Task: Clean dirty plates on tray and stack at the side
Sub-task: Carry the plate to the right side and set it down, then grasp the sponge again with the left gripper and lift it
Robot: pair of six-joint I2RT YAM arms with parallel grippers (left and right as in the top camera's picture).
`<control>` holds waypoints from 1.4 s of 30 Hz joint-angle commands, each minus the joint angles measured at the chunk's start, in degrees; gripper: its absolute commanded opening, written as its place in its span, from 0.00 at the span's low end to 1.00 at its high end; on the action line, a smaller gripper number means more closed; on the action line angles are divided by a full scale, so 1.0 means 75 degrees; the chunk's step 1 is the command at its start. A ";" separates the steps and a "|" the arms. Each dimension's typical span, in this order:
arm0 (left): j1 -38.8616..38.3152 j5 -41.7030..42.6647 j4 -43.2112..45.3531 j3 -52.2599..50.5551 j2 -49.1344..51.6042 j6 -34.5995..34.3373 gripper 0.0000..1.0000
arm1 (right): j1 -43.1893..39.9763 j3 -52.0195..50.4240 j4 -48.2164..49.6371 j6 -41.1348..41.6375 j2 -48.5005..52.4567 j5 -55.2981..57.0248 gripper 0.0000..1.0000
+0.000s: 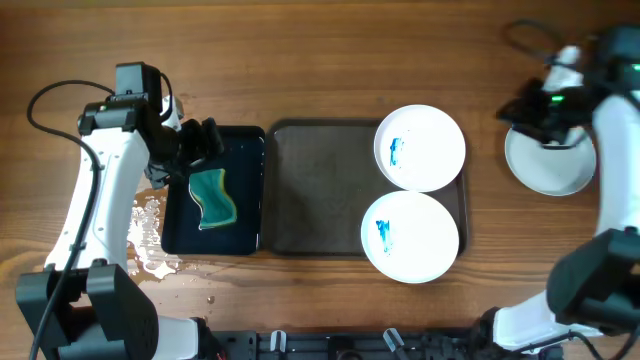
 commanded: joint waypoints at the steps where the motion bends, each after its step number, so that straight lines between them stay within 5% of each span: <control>1: -0.0035 -0.0017 -0.0067 -0.0111 0.0122 0.0274 1.00 | 0.0688 -0.1236 0.0790 0.0571 0.0117 0.0912 0.38; 6: -0.0035 -0.0017 -0.0125 -0.0111 0.0122 0.0277 1.00 | 0.0621 -0.2602 0.2247 0.1075 0.0580 0.0930 0.41; 15: -0.0035 -0.0017 -0.0122 -0.0111 0.0122 0.0277 1.00 | 0.0874 -0.2739 0.3424 0.1105 0.1795 0.0382 0.42; 29: -0.0035 -0.0012 -0.0140 -0.0111 0.0122 0.0274 1.00 | 0.0985 -0.1370 0.1990 0.0565 0.1017 0.1982 0.49; 42: -0.0035 -0.0012 -0.0300 -0.0111 0.0122 0.0274 1.00 | 0.1227 -0.2098 0.2859 0.0466 0.1495 0.1585 0.41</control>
